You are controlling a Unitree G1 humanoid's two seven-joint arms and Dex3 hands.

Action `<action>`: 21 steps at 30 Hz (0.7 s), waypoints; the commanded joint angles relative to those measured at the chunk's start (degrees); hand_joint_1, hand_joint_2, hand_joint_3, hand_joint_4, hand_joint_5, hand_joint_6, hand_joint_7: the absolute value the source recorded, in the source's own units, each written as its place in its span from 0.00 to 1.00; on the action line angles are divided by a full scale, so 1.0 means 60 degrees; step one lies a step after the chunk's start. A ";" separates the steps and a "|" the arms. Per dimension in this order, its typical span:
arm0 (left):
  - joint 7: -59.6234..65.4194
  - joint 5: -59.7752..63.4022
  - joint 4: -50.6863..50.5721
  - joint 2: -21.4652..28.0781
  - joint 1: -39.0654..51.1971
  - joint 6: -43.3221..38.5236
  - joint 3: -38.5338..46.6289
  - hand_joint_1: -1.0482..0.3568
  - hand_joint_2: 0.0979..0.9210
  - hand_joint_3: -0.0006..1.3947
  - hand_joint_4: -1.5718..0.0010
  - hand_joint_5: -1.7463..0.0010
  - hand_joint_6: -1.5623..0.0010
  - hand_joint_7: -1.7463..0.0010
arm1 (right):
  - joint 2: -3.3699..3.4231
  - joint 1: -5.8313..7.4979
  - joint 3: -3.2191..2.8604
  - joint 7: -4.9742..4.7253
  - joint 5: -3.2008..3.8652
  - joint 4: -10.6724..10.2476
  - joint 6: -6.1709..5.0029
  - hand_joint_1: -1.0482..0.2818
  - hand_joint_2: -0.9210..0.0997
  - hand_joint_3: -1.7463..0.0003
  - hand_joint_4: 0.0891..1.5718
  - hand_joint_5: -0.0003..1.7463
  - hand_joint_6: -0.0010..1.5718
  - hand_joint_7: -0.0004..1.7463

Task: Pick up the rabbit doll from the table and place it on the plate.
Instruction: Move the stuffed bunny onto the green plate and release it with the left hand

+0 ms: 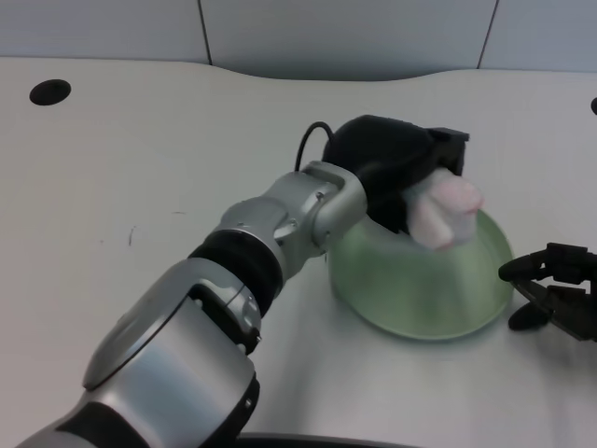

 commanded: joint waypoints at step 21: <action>0.0005 0.0652 0.0369 -0.0437 0.0074 0.0798 -0.0790 0.51 0.97 0.00 0.56 0.23 0.54 0.54 | -0.0053 0.0063 -0.0194 0.0002 0.0064 -0.0022 0.0313 0.17 0.00 0.99 0.65 0.47 0.61 0.37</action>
